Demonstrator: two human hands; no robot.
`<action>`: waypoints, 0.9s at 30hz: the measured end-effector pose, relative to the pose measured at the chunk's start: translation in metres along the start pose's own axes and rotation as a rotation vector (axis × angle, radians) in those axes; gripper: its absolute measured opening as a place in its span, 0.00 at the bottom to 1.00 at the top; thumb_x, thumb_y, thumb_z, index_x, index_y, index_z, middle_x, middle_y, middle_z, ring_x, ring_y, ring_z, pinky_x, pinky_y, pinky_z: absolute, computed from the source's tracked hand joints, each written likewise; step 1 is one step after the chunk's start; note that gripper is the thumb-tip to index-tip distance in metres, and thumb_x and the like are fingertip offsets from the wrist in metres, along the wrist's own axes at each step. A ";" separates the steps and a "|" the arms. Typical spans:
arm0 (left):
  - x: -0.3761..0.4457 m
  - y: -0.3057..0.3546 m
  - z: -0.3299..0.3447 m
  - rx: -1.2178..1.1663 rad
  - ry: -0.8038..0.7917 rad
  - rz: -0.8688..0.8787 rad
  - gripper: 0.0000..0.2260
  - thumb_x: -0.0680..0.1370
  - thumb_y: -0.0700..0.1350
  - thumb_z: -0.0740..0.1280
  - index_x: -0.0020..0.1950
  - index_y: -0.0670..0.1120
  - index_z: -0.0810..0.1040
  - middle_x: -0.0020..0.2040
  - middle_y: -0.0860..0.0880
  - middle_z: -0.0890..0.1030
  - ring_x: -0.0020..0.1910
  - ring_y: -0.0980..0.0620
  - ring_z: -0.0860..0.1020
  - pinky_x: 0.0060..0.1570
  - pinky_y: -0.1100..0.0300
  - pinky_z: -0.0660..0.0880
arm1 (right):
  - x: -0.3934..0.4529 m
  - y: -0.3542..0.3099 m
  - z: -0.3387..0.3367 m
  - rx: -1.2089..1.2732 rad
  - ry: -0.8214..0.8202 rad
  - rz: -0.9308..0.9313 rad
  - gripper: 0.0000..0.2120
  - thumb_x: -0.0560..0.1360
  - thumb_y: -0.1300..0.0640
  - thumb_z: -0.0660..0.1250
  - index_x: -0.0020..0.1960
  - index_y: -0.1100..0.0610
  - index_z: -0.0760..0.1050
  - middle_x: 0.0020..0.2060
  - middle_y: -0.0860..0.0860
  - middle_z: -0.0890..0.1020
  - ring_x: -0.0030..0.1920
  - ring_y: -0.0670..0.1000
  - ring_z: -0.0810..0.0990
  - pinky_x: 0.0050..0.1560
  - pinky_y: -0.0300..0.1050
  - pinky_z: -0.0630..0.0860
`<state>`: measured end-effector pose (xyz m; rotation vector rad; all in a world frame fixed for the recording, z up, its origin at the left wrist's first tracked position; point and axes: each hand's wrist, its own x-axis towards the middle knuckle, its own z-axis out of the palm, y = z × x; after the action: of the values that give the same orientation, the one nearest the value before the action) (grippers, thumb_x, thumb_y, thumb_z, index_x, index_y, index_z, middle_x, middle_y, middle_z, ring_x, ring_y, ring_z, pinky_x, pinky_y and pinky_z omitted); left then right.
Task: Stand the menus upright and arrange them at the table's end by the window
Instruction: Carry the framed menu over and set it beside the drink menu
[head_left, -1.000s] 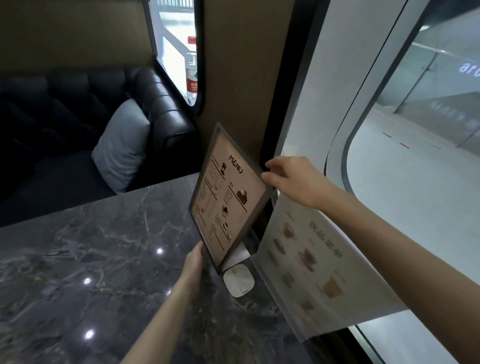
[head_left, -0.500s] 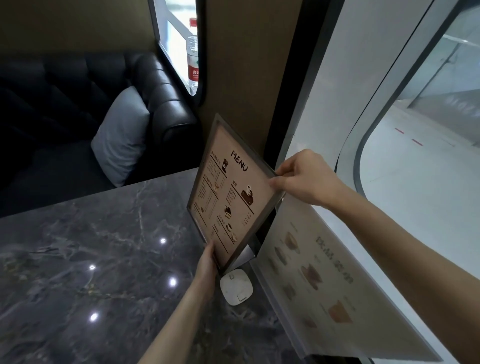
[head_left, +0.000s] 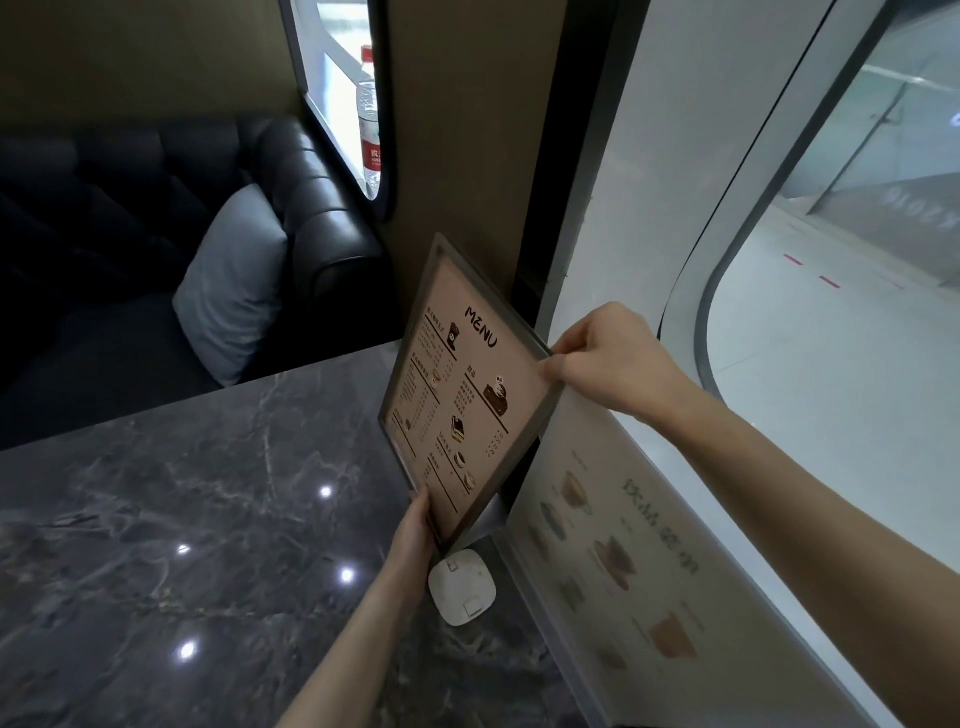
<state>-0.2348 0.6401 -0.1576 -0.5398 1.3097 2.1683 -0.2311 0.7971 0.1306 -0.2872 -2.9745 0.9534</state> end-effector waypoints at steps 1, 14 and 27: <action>0.000 0.000 0.000 0.001 -0.005 0.001 0.22 0.81 0.52 0.51 0.74 0.44 0.61 0.70 0.45 0.71 0.66 0.48 0.71 0.56 0.58 0.71 | 0.000 0.001 0.000 0.002 0.006 0.005 0.08 0.70 0.63 0.67 0.43 0.67 0.82 0.45 0.62 0.84 0.48 0.59 0.81 0.48 0.55 0.80; -0.004 0.007 0.016 0.093 0.066 -0.049 0.30 0.77 0.57 0.57 0.73 0.41 0.60 0.64 0.47 0.72 0.69 0.46 0.69 0.69 0.53 0.65 | 0.001 0.008 -0.002 0.007 0.051 0.034 0.09 0.70 0.64 0.66 0.43 0.69 0.81 0.45 0.67 0.83 0.49 0.63 0.80 0.41 0.54 0.79; -0.056 0.027 0.031 0.642 0.224 0.144 0.19 0.81 0.49 0.52 0.65 0.42 0.73 0.64 0.44 0.76 0.62 0.44 0.74 0.61 0.55 0.69 | -0.014 0.001 -0.010 0.030 -0.071 0.013 0.17 0.76 0.50 0.63 0.51 0.64 0.80 0.44 0.57 0.82 0.40 0.50 0.78 0.41 0.45 0.77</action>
<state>-0.2102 0.6436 -0.0928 -0.4366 2.1003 1.6732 -0.2167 0.8017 0.1389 -0.2784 -3.0226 1.0301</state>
